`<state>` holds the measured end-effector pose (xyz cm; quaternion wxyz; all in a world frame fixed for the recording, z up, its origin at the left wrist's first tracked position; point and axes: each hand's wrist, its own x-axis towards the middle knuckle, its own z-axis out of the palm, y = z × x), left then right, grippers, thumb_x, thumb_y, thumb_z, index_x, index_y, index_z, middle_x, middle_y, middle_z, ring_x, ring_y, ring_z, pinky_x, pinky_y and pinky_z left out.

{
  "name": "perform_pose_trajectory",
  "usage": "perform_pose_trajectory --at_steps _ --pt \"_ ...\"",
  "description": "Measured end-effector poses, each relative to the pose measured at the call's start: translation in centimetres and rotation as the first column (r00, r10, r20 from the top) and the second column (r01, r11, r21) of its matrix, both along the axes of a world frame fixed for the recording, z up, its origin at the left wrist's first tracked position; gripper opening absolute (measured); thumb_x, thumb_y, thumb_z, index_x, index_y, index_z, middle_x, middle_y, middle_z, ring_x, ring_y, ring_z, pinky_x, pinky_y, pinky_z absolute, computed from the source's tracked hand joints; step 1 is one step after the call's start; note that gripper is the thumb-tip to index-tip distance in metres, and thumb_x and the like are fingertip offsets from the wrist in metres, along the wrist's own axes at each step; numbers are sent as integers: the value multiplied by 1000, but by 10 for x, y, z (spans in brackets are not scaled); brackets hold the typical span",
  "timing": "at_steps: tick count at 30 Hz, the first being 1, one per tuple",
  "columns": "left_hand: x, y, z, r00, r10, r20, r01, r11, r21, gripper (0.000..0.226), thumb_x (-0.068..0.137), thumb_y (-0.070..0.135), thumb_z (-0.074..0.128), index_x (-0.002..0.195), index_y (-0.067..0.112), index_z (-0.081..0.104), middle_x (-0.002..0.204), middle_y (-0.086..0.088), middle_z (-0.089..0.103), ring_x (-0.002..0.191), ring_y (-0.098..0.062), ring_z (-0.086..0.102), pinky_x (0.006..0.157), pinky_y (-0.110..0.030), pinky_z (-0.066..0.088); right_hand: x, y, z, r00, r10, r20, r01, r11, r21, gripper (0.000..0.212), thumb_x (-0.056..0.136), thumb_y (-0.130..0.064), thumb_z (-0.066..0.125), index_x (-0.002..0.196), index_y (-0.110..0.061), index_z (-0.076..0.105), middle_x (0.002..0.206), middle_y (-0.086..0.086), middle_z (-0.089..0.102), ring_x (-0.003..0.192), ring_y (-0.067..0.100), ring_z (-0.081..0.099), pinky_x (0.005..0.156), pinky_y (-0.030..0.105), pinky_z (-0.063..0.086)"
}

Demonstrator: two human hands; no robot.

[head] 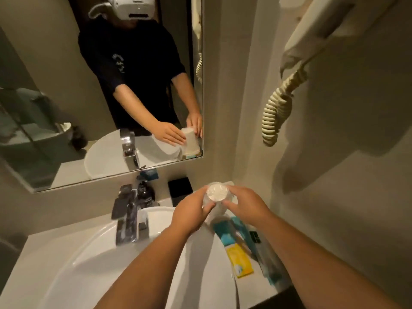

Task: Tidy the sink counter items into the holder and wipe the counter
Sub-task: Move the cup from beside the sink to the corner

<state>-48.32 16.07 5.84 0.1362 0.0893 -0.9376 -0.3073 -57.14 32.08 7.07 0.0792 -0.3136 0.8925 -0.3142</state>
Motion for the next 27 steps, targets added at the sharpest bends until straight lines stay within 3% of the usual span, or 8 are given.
perform_pose_trajectory --at_steps 4,11,16,20,24,27 --pt "-69 -14 -30 998 59 27 -61 995 74 45 90 41 56 133 33 46 125 0 64 111 -24 59 83 -31 43 -70 -22 -32 998 -37 47 38 999 -21 41 84 -36 62 124 -36 55 113 -5 69 97 15 62 80 29 46" --pt "-130 -26 -89 991 62 121 -86 975 205 41 90 25 58 130 27 49 116 -5 67 105 -28 60 85 -38 48 -126 -46 -91 982 -32 186 39 999 -36 43 82 -18 64 124 -21 60 115 7 69 104 23 62 92 38 49" --pt "-144 -25 -105 984 94 149 -135 946 295 38 90 20 56 127 27 50 113 -4 66 101 -25 60 78 -29 41 -134 -50 -109 970 -84 227 106 990 -90 45 82 -10 65 126 -17 60 121 6 66 107 17 60 85 19 39" --pt "-145 -27 -103 981 84 177 -134 948 291 35 90 21 55 125 26 50 113 -4 66 100 -25 60 79 -31 43 -133 -50 -114 961 -118 250 144 985 -91 48 84 -10 65 131 -16 55 125 7 64 113 20 59 89 20 38" --pt "-143 -25 -97 970 80 227 -133 965 228 45 91 23 57 132 18 41 125 -11 60 108 -30 58 86 -37 46 -133 -51 -105 955 -182 235 182 983 18 66 86 -19 65 144 -10 35 143 13 48 130 27 46 107 32 34" --pt "-127 -17 -91 955 120 273 -170 971 166 49 91 24 57 133 13 36 125 -15 59 106 -33 58 82 -38 47 -121 -45 -88 955 -221 197 215 975 52 62 90 -23 61 145 -10 34 144 13 46 128 29 45 104 35 37"
